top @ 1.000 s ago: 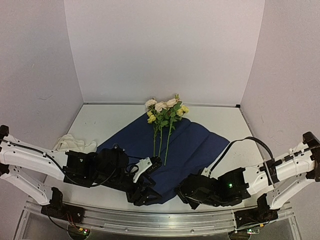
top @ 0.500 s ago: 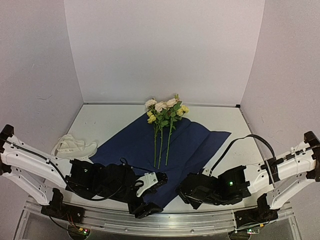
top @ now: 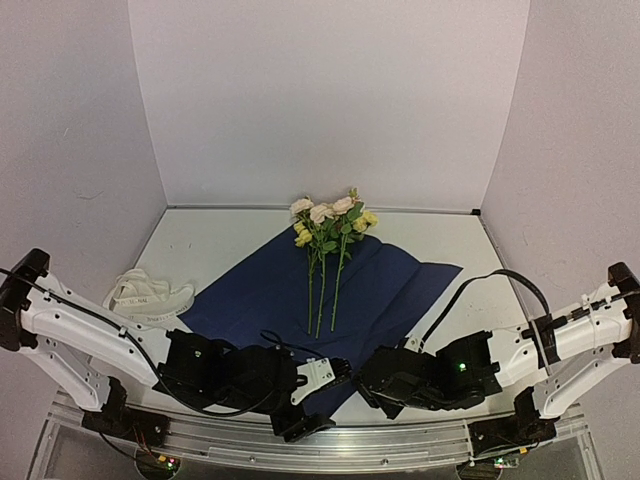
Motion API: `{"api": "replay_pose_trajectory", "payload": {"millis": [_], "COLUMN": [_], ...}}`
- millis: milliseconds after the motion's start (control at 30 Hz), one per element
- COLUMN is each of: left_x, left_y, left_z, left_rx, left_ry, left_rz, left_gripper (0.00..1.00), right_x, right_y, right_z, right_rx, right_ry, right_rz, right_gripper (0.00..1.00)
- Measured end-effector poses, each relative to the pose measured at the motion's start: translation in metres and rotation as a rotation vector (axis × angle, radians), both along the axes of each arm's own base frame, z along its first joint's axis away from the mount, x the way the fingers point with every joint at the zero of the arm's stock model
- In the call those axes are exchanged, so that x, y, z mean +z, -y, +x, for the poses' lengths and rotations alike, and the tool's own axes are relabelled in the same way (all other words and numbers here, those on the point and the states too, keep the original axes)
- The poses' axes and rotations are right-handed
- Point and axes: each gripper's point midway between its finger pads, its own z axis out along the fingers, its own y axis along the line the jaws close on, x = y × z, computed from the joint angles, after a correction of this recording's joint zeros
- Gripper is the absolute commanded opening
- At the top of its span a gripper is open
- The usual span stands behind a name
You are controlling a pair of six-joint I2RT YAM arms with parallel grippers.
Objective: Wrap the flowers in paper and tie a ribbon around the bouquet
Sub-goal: Pass from the right arm to the left
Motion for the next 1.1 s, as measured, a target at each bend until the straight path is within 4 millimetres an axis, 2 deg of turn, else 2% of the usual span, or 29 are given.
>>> {"api": "replay_pose_trajectory", "payload": {"millis": [200, 233, 367, 400, 433, 467, 567, 667, 733, 867, 1000, 1100], "left_x": [-0.005, -0.004, 0.002, 0.004, 0.005, 0.006, 0.007, 0.006, 0.006, 0.010, 0.028, 0.040], "left_y": [0.002, 0.003, 0.007, 0.009, 0.009, 0.010, 0.011, 0.010, 0.009, 0.008, 0.017, 0.030], "left_z": [0.010, 0.011, 0.014, 0.014, 0.015, 0.016, 0.020, 0.029, 0.040, 0.063, 0.083, 0.102], "left_rx": [0.040, 0.043, 0.043, 0.043, 0.040, 0.037, 0.029, 0.027, 0.035, 0.044, 0.018, -0.008], "left_ry": [0.042, 0.048, 0.076, 0.078, 0.090, 0.100, 0.124, 0.129, 0.125, 0.117, 0.107, 0.097], "left_rz": [0.009, 0.002, -0.026, -0.034, -0.036, -0.039, -0.040, -0.034, -0.032, -0.038, -0.071, -0.102], "left_gripper": [0.44, 0.39, 0.05, 0.02, 0.00, 0.00, 0.00, 0.00, 0.00, 0.00, 0.00, 0.00], "right_x": [0.000, 0.000, 0.000, 0.000, 0.001, 0.001, 0.004, 0.014, 0.026, 0.053, 0.082, 0.107], "right_y": [0.000, 0.000, 0.000, -0.001, -0.001, -0.001, 0.001, 0.009, 0.013, 0.029, 0.061, 0.089], "right_z": [0.000, 0.000, 0.000, 0.000, 0.000, 0.000, 0.000, 0.003, 0.004, 0.011, 0.029, 0.052], "right_rx": [0.001, 0.001, 0.001, 0.001, 0.001, 0.000, -0.003, -0.014, -0.025, -0.023, -0.005, 0.031], "right_ry": [-0.002, -0.002, -0.002, -0.002, -0.001, -0.002, 0.003, 0.017, 0.028, 0.095, 0.242, 0.388], "right_rz": [0.000, 0.000, 0.001, 0.002, 0.002, 0.003, 0.005, 0.001, 0.012, 0.016, -0.039, -0.125], "right_gripper": [0.00, 0.00, 0.04, 0.07, 0.12, 0.22, 0.56, 0.84, 0.90, 0.94, 0.97, 0.98]}}
